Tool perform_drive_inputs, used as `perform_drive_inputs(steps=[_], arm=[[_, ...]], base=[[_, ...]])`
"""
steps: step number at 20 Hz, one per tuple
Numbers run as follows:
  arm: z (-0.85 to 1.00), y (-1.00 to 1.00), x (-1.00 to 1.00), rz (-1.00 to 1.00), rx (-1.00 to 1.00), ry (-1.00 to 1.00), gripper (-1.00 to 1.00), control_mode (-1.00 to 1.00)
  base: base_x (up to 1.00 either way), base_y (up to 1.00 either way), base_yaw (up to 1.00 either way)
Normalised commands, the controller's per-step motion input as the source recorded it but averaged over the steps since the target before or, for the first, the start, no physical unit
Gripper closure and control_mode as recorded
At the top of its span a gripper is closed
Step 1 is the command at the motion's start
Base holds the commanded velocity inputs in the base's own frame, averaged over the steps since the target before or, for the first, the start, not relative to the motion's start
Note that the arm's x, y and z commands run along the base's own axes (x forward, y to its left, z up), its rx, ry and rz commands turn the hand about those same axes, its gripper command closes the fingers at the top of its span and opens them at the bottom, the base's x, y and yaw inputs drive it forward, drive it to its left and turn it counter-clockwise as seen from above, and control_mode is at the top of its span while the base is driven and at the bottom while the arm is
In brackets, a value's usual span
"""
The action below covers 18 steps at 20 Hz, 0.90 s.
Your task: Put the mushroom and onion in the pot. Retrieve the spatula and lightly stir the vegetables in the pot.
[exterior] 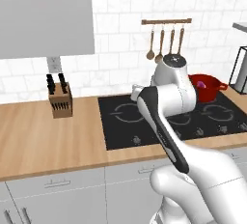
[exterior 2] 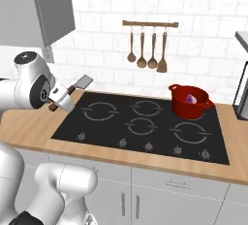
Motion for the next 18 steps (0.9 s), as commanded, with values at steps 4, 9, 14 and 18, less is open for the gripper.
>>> perform_drive_inputs(steps=[4, 9, 14, 18], arm=[[0.00, 0.00, 0.00, 0.00, 0.00, 0.00, 1.00, 1.00], [0.00, 0.00, 0.00, 0.00, 0.00, 0.00, 1.00, 1.00], [0.00, 0.00, 0.00, 0.00, 0.00, 0.00, 1.00, 1.00], [0.00, 0.00, 0.00, 0.00, 0.00, 0.00, 1.00, 1.00]], base=[[0.00, -1.00, 0.00], [0.10, -1.00, 0.04], [0.28, -0.90, 0.02], [0.83, -0.40, -0.05]])
